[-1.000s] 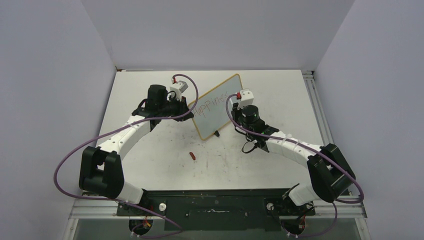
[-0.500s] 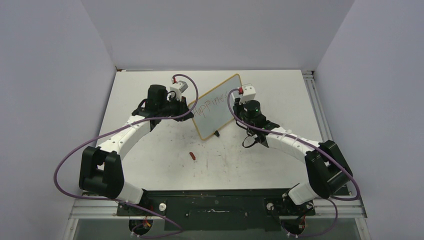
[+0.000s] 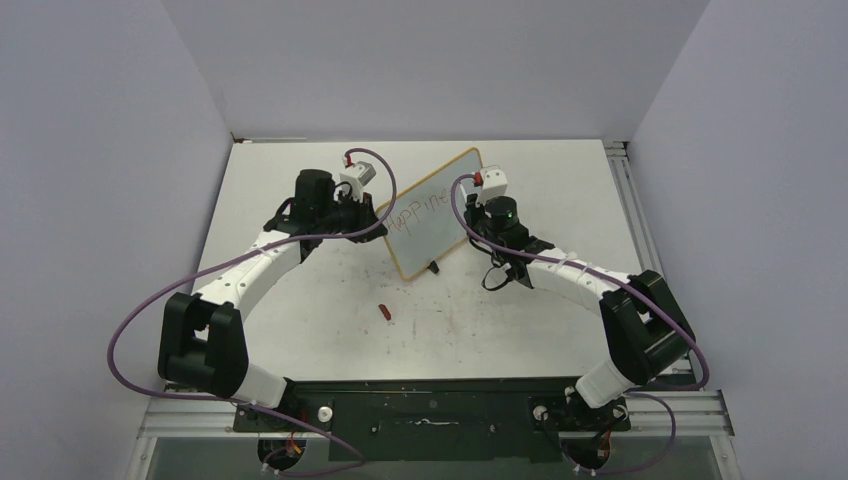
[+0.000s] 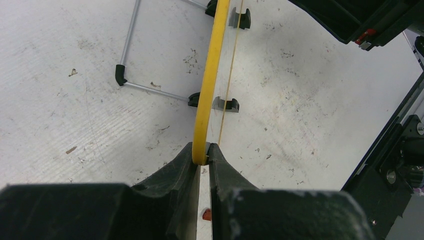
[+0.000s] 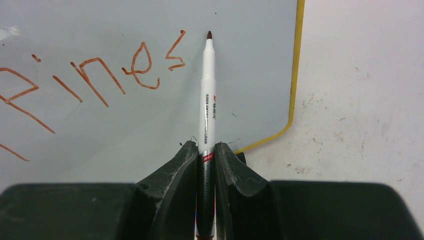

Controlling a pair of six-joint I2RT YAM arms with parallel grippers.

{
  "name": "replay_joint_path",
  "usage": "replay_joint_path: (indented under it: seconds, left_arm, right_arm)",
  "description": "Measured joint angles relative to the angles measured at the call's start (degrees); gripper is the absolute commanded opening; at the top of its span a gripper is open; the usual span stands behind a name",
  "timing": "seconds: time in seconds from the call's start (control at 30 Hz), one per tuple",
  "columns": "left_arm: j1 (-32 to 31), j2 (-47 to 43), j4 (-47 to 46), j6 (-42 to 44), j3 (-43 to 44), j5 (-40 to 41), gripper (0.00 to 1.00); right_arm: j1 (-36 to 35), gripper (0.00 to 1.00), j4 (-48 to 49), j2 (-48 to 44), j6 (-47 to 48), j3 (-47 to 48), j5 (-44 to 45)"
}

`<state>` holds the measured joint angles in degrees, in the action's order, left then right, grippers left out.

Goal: Write a sentence on the whiteboard

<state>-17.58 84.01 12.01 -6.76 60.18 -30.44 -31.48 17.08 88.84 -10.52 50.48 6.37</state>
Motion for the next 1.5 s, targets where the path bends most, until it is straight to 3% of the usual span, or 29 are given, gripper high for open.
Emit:
replay_joint_path:
  seconds: [1.5]
  left_arm:
    - [0.0, 0.0, 0.0, 0.0, 0.0, 0.2, 0.0]
  right_arm:
    - [-0.6, 0.05, 0.0, 0.1, 0.6, -0.5, -1.7]
